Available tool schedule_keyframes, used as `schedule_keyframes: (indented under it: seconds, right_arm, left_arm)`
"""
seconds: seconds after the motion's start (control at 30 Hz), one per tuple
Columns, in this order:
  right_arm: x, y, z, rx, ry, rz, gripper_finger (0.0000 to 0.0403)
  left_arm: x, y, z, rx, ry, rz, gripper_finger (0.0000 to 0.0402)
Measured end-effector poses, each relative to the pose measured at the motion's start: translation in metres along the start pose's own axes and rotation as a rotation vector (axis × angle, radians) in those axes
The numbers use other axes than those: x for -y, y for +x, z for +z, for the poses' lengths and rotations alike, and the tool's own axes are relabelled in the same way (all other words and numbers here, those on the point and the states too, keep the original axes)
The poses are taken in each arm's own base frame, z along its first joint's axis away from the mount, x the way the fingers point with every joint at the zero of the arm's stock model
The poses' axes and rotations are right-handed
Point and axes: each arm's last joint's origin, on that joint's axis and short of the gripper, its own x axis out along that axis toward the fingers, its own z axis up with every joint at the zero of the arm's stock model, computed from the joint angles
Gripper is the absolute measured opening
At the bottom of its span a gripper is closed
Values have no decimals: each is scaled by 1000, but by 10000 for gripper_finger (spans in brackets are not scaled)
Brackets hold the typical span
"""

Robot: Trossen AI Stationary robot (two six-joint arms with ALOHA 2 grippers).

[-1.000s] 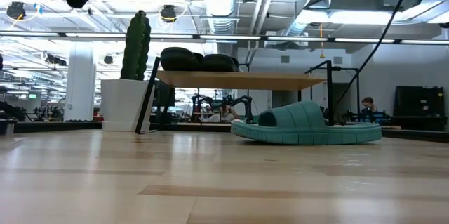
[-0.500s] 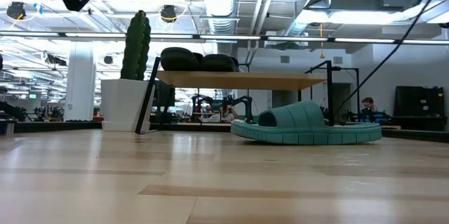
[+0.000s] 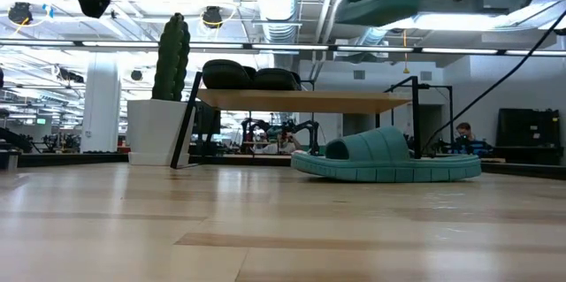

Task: Pick and place slides into the shelf
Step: Put the top green slide on the shelf

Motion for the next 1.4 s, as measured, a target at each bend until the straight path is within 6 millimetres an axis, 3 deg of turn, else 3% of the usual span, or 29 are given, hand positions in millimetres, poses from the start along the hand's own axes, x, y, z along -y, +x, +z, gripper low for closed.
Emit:
schedule_keyframes:
  seconds: [0.27,0.5,0.7,0.93,1.4]
  right_arm:
    - [-22,62,-2,-16,32,9,0]
    - [-21,116,-14,-77,39,-58,0]
    - [-19,145,-23,-109,69,-80,0]
    - [-24,157,-34,-136,64,-78,0]
    - [-29,150,-39,-136,74,-79,0]
  left_arm:
    - [0,0,1,14,0,11,0]
    - [0,0,1,14,0,11,0]
    - [0,0,1,13,0,12,0]
    - [0,0,1,13,0,12,0]
    - [0,0,1,12,-10,11,0]
